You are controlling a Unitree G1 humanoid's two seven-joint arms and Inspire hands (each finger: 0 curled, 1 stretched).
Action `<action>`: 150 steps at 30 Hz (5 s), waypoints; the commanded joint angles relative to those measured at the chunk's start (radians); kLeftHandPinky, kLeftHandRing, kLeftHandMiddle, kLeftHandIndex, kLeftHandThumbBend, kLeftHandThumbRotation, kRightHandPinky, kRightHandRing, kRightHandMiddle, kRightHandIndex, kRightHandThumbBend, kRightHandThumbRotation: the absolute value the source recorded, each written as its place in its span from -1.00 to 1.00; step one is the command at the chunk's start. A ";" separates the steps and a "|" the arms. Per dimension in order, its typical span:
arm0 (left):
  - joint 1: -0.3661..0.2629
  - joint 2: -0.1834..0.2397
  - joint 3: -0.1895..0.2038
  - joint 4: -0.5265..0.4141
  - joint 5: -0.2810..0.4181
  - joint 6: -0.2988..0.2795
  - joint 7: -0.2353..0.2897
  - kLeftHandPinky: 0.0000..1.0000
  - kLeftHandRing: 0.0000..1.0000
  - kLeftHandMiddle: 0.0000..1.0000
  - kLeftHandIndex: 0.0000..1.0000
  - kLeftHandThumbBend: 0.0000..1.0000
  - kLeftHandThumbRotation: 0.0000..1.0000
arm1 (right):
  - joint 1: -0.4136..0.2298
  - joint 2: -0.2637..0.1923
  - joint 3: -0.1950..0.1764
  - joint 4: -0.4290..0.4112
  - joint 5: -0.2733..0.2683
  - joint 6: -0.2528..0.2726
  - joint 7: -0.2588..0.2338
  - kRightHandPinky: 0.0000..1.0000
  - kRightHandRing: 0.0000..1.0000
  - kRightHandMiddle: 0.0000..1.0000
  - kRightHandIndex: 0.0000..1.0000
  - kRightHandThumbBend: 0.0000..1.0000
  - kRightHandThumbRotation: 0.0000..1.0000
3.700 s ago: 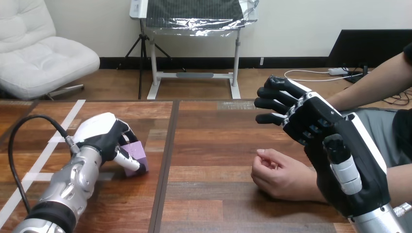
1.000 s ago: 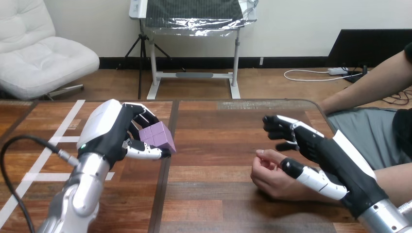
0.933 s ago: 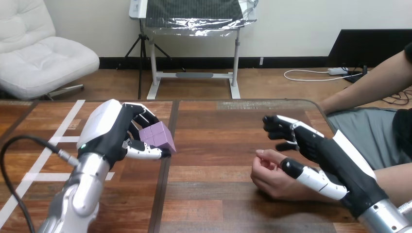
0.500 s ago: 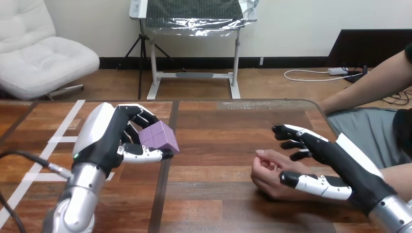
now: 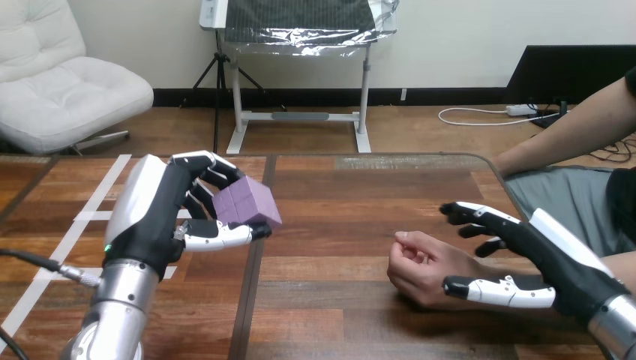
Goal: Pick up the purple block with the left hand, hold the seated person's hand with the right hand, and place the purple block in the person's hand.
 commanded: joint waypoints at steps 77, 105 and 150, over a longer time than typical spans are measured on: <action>0.150 -0.159 0.167 -0.390 -0.108 -0.099 0.006 -0.42 -0.31 -0.24 -0.20 0.10 -1.00 | -0.328 -0.228 0.163 0.426 -0.326 -0.097 -0.186 0.80 0.74 0.75 0.75 0.95 -0.10; 0.154 -0.166 0.178 -0.382 -0.153 -0.111 -0.009 -0.45 -0.33 -0.26 -0.21 0.06 -1.00 | -0.373 -0.235 0.268 0.532 -0.411 -0.076 -0.229 0.70 0.69 0.71 0.69 0.93 -0.33; 0.173 -0.187 0.192 -0.405 -0.160 -0.103 -0.012 -0.47 -0.34 -0.25 -0.20 0.05 -1.00 | -0.425 -0.198 0.446 0.605 -0.459 0.052 -0.041 0.26 0.58 0.60 0.59 0.83 -0.36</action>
